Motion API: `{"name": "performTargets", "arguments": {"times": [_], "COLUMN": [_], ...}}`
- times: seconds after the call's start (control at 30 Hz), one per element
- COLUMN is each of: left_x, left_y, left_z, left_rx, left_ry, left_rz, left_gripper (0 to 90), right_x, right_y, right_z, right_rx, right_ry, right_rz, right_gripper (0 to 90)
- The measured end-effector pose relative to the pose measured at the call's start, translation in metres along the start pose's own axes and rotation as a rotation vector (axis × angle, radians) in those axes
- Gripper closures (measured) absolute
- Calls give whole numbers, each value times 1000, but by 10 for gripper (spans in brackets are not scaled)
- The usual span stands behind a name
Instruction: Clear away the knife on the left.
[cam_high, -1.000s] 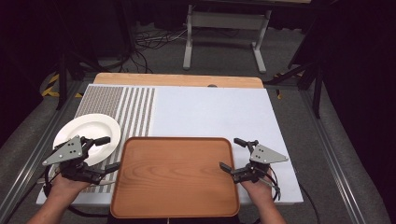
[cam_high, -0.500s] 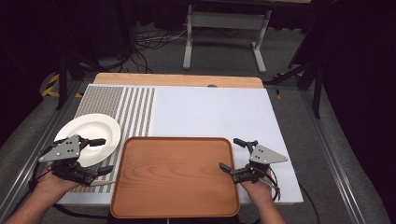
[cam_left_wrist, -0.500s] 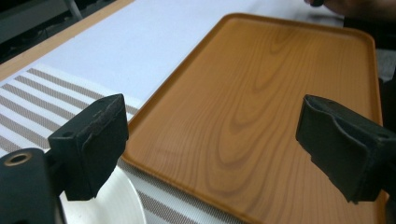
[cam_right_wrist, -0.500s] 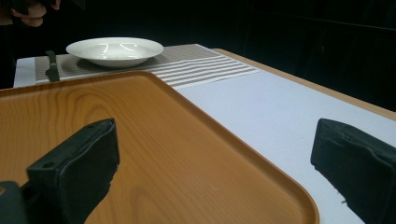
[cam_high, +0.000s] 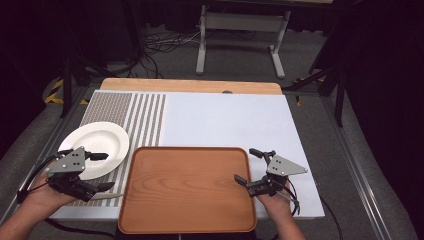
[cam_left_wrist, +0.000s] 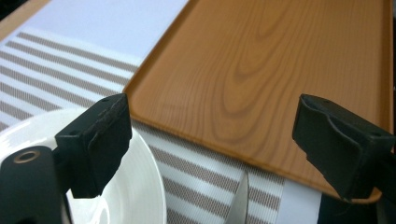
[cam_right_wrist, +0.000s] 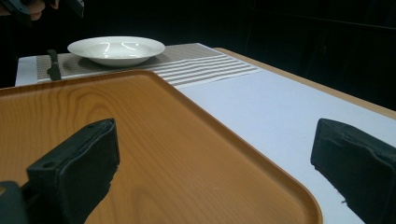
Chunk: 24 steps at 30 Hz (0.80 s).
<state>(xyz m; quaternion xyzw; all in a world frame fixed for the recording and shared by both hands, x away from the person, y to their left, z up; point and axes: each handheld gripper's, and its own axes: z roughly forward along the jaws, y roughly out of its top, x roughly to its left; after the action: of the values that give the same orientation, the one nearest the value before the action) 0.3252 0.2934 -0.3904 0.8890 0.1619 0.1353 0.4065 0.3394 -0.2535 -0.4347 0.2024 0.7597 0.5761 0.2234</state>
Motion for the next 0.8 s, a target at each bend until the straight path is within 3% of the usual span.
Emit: {"name": "performTargets", "arguments": {"times": [0.23,0.8], "left_x": [3,9], "left_y": [-3,-20], "left_z": [-8,-13], "left_rx": [87,282], "left_ry": [1,-49], "left_rz": [26,96], "left_gripper": [132,218], "right_x": [0,1], "right_y": [0,-1], "right_z": [1,4], "right_rx": [7,5], "right_ry": [4,39], "right_rz": [0,3], "right_gripper": [18,17]}}
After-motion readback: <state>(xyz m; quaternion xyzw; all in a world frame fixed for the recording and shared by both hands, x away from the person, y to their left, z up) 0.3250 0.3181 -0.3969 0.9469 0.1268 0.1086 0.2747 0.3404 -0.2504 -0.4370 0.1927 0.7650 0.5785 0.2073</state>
